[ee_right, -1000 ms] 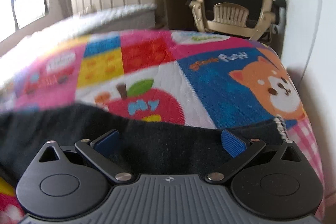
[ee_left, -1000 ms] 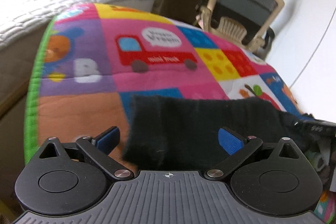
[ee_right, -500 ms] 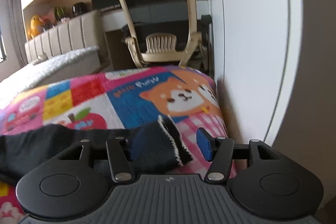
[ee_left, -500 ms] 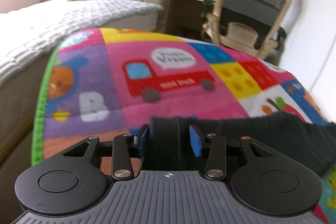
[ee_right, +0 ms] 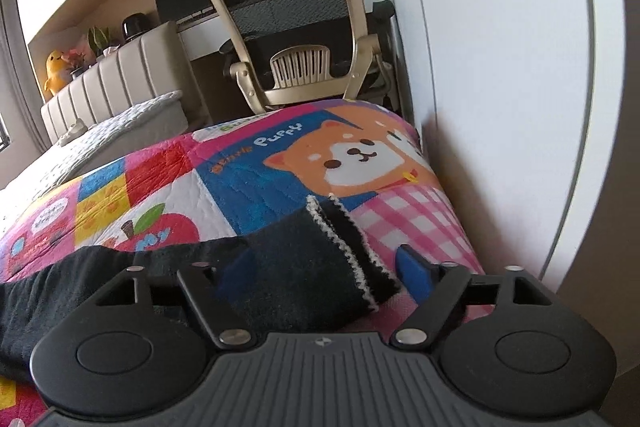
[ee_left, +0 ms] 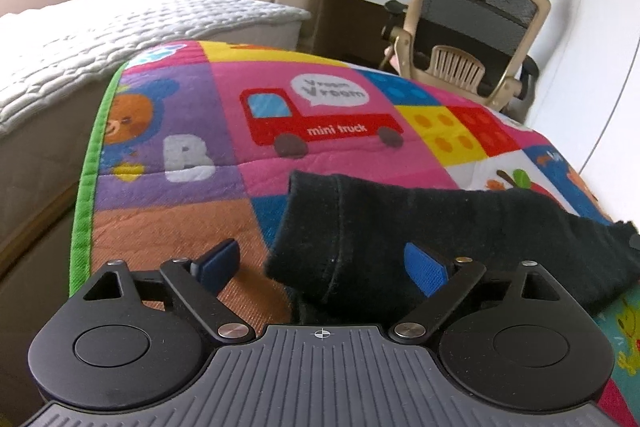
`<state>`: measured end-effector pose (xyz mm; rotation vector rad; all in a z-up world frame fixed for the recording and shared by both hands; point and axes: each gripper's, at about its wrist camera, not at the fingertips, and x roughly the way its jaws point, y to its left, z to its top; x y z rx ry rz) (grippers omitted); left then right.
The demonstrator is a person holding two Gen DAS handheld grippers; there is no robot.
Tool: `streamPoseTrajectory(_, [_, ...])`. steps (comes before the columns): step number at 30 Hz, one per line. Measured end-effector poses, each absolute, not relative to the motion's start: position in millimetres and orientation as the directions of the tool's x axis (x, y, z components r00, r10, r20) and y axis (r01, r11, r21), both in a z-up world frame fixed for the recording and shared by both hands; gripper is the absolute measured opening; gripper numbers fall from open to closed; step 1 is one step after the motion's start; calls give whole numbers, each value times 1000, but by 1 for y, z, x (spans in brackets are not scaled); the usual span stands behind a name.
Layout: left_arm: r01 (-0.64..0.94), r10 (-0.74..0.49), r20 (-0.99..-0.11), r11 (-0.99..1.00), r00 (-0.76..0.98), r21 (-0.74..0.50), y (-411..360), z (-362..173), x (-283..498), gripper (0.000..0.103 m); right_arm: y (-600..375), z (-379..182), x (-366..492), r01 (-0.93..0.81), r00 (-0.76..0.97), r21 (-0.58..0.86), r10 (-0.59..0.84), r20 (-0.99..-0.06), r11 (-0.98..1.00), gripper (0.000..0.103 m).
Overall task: Fold clothes
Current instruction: 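Grasp the black cloth edge with the left gripper while the right gripper grasps its hem, then lift the black cloth with both grippers and fold it over onto itself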
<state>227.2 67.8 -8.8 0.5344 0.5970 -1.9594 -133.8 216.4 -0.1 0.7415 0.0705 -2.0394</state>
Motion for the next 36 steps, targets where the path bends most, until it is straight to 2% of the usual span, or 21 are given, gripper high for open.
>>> streamPoseTrajectory(1, [898,-686,-593,-403,-423,-175,69,-8,227,68,217,0,-134,790,-389,229,-754,-529,-568,40])
streamPoseTrajectory(2, [894,-680,-593,-410,-431,-179,70,-7,227,62,217,0,-133,792,-390,224,-752,-531,-568,35])
streamPoseTrajectory(3, [892,-675,-594,-413,-437,-186,70,-6,227,61,217,1,-133,794,-391,216,-751,-533,-568,25])
streamPoseTrajectory(4, [893,-678,-593,-410,-434,-185,70,-5,228,54,219,3,-132,797,-392,211,-750,-533,-566,15])
streamPoseTrajectory(6, [897,-686,-589,-404,-428,-181,70,-1,230,43,224,9,-131,801,-382,219,-758,-529,-557,12])
streamPoseTrajectory(8, [896,-701,-568,-407,-431,-178,72,10,233,39,234,21,-128,815,-363,234,-782,-507,-530,10])
streamPoseTrajectory(11, [883,-711,-534,-434,-459,-181,77,27,237,39,244,42,-116,849,-377,168,-796,-474,-501,11])
streamPoseTrajectory(15, [881,-714,-531,-446,-456,-157,76,35,233,40,229,62,-67,933,-332,-20,-839,-432,-359,13])
streamPoseTrajectory(17, [884,-711,-541,-444,-449,-149,74,33,231,40,213,65,-36,977,-205,-38,-871,-446,-210,23])
streamPoseTrajectory(19, [883,-707,-549,-448,-445,-139,74,31,230,40,193,63,1,998,-63,-52,-878,-475,-43,37])
streamPoseTrajectory(21, [881,-701,-558,-454,-444,-132,73,28,231,40,174,55,38,991,32,-99,-867,-496,94,39])
streamPoseTrajectory(24, [876,-691,-565,-465,-451,-130,71,25,232,40,147,37,93,945,125,-200,-851,-510,259,51])
streamPoseTrajectory(26, [867,-689,-557,-483,-465,-126,71,26,233,40,129,27,123,907,162,-260,-843,-513,333,51])
streamPoseTrajectory(27, [861,-688,-551,-494,-472,-122,72,28,234,40,121,24,131,897,160,-285,-848,-505,339,44])
streamPoseTrajectory(28, [856,-692,-543,-505,-476,-107,73,30,236,41,114,24,135,892,154,-300,-851,-502,339,17])
streamPoseTrajectory(29, [853,-705,-528,-517,-473,-74,76,34,239,42,109,25,133,894,155,-294,-850,-504,338,7])
streamPoseTrajectory(30, [848,-717,-513,-528,-471,-40,79,38,242,42,105,28,129,898,160,-281,-847,-506,338,6])
streamPoseTrajectory(31, [843,-729,-497,-538,-470,-7,83,42,245,51,103,32,124,907,160,-268,-853,-497,326,6])
streamPoseTrajectory(33, [826,-753,-464,-559,-467,75,90,49,250,70,104,44,110,926,143,-245,-868,-475,287,6])
streamPoseTrajectory(35, [777,-775,-429,-589,-464,223,102,50,248,92,105,54,95,943,147,-197,-869,-473,267,6])
streamPoseTrajectory(36, [741,-781,-421,-600,-461,302,107,48,243,92,106,59,87,951,151,-171,-868,-473,258,6])
